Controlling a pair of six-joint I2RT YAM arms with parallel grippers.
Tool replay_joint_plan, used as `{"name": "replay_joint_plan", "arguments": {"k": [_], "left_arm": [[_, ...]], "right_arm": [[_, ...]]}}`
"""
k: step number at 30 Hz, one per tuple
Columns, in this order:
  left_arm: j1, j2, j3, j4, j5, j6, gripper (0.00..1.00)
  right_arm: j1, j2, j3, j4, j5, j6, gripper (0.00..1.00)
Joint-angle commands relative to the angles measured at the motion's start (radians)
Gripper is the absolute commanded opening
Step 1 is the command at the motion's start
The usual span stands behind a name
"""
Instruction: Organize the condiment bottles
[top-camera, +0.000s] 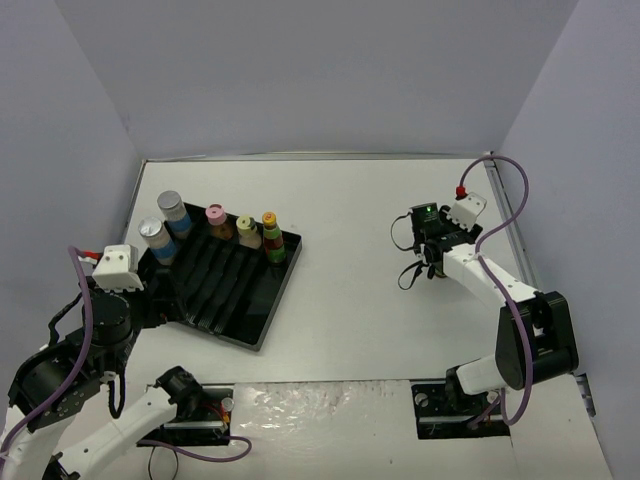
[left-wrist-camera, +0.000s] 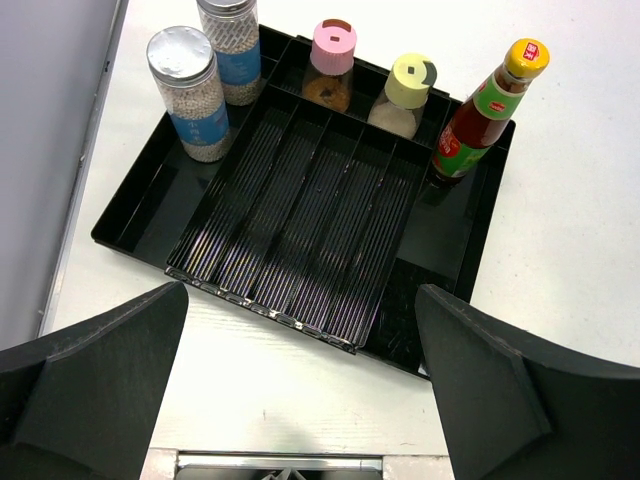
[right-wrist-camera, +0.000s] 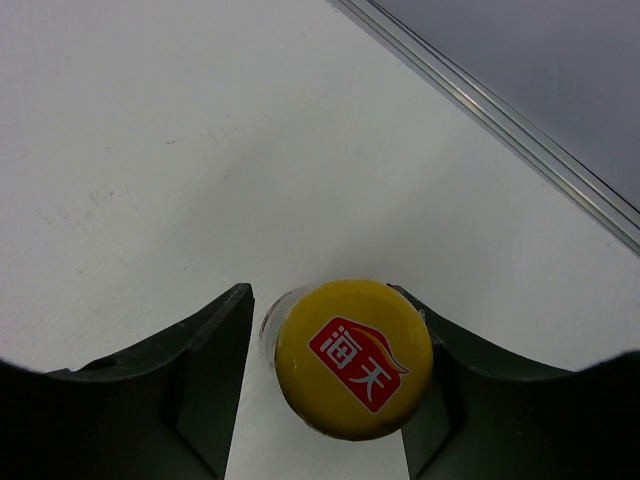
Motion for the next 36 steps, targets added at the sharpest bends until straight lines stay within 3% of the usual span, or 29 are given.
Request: {"name": "replay_joint_plan", "arguments": {"k": [1, 2, 6, 17, 25, 36], "left_arm": [[-0.008, 0.02, 0.031, 0.022, -0.023, 0.019, 0.95], [-0.008, 0.02, 0.031, 0.023, -0.025, 0.019, 0.95], [-0.008, 0.023, 0.037, 0.023, -0.028, 0.019, 0.95], [-0.008, 0.047, 0.017, 0.054, -0.017, 0.014, 0.95], [-0.008, 0.07, 0.011, 0.076, -0.016, 0.014, 0.95], [-0.008, 0.084, 0.012, 0.093, -0.024, 0.005, 0.95]], "right_arm": [[-0.005, 0.0, -0.003, 0.069, 0.041, -0.004, 0.34], [-0.005, 0.002, -0.003, 0.07, 0.041, -0.006, 0.24], [-0.007, -0.002, -0.005, 0.067, 0.026, -0.019, 0.01], [0.089, -0.107, 0.1, -0.042, -0.106, -0.061, 0.0], [0.373, -0.066, 0.294, -0.171, -0.102, -0.046, 0.0], [0.722, 0.09, 0.567, -0.192, -0.116, -0.048, 0.0]]}}
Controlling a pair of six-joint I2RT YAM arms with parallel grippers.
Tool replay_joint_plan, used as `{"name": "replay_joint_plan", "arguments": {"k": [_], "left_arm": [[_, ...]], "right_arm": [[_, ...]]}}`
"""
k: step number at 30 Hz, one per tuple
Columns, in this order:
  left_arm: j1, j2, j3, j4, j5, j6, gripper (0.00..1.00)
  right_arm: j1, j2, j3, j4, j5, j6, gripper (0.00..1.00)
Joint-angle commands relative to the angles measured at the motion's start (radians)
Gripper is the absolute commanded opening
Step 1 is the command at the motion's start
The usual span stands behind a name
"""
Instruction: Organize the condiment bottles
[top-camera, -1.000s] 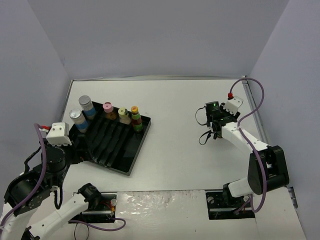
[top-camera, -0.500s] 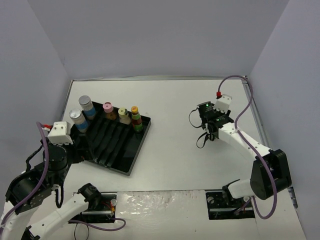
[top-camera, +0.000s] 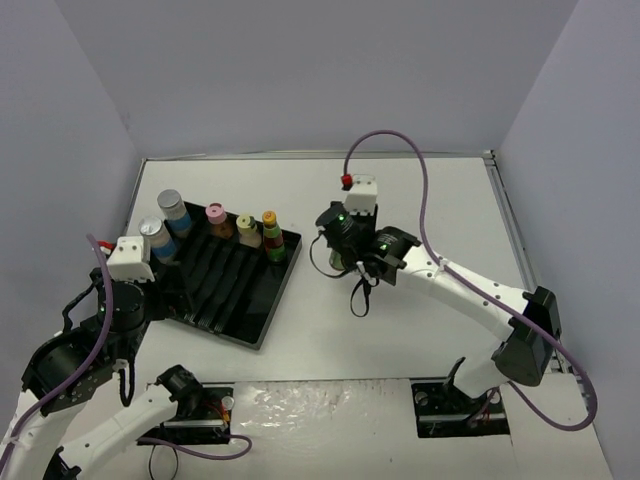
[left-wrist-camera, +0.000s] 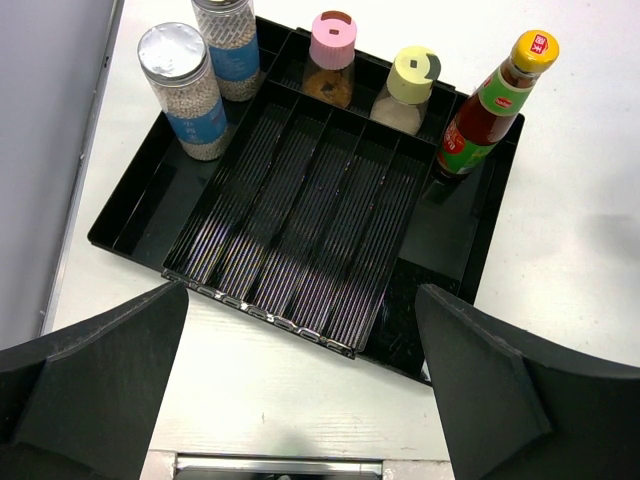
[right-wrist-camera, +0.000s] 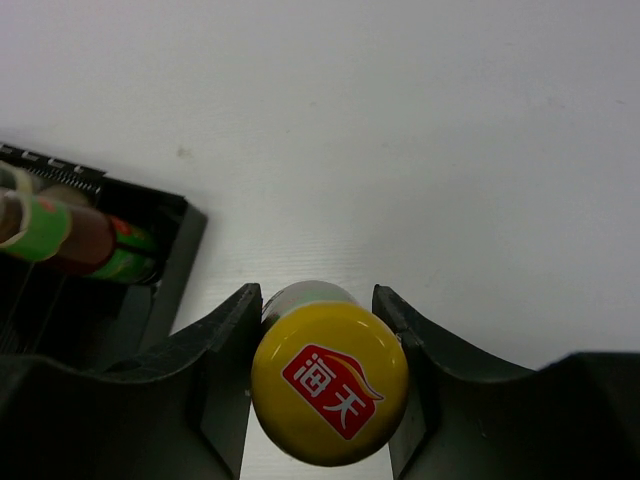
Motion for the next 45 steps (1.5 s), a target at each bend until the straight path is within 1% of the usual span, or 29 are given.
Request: {"name": "replay_joint_plan", "arguments": {"k": [1, 2, 5, 7, 10, 13, 18, 21, 25, 30, 40, 45], "left_arm": [[-0.008, 0.029, 0.032, 0.062, -0.017, 0.001, 0.95], [-0.008, 0.029, 0.039, 0.062, -0.017, 0.0, 0.95], [-0.008, 0.023, 0.063, 0.052, -0.003, -0.005, 0.95], [-0.008, 0.024, 0.088, 0.034, -0.002, -0.006, 0.95], [-0.008, 0.017, 0.117, 0.013, -0.008, -0.007, 0.95], [-0.008, 0.007, 0.142, -0.011, -0.014, -0.01, 0.95], [-0.008, -0.002, 0.171, -0.046, -0.026, -0.009, 0.95], [-0.008, -0.01, 0.182, -0.055, -0.026, -0.012, 0.95], [-0.008, -0.016, 0.195, -0.071, -0.032, -0.013, 0.95], [-0.008, -0.022, 0.202, -0.085, -0.034, -0.012, 0.95], [-0.008, -0.025, 0.206, -0.097, -0.037, -0.013, 0.95], [-0.008, -0.025, 0.201, -0.098, -0.04, -0.015, 0.95]], "right_arm": [[0.117, 0.081, 0.163, 0.051, 0.06, -0.006, 0.0], [0.122, 0.091, 0.193, 0.051, 0.062, -0.008, 0.0], [0.201, 0.19, 0.293, 0.051, 0.074, -0.032, 0.0], [0.245, 0.262, 0.398, 0.049, 0.077, -0.051, 0.0], [0.283, 0.349, 0.494, 0.051, 0.075, -0.073, 0.0], [0.299, 0.425, 0.545, 0.051, 0.067, -0.085, 0.0], [0.315, 0.49, 0.635, 0.053, 0.053, -0.101, 0.0], [0.322, 0.532, 0.66, 0.064, 0.048, -0.112, 0.0], [0.326, 0.562, 0.654, 0.085, 0.048, -0.112, 0.0], [0.327, 0.559, 0.565, 0.184, 0.042, -0.117, 0.0], [0.329, 0.571, 0.464, 0.258, 0.046, -0.076, 0.0], [0.332, 0.573, 0.433, 0.27, 0.039, -0.054, 0.0]]}}
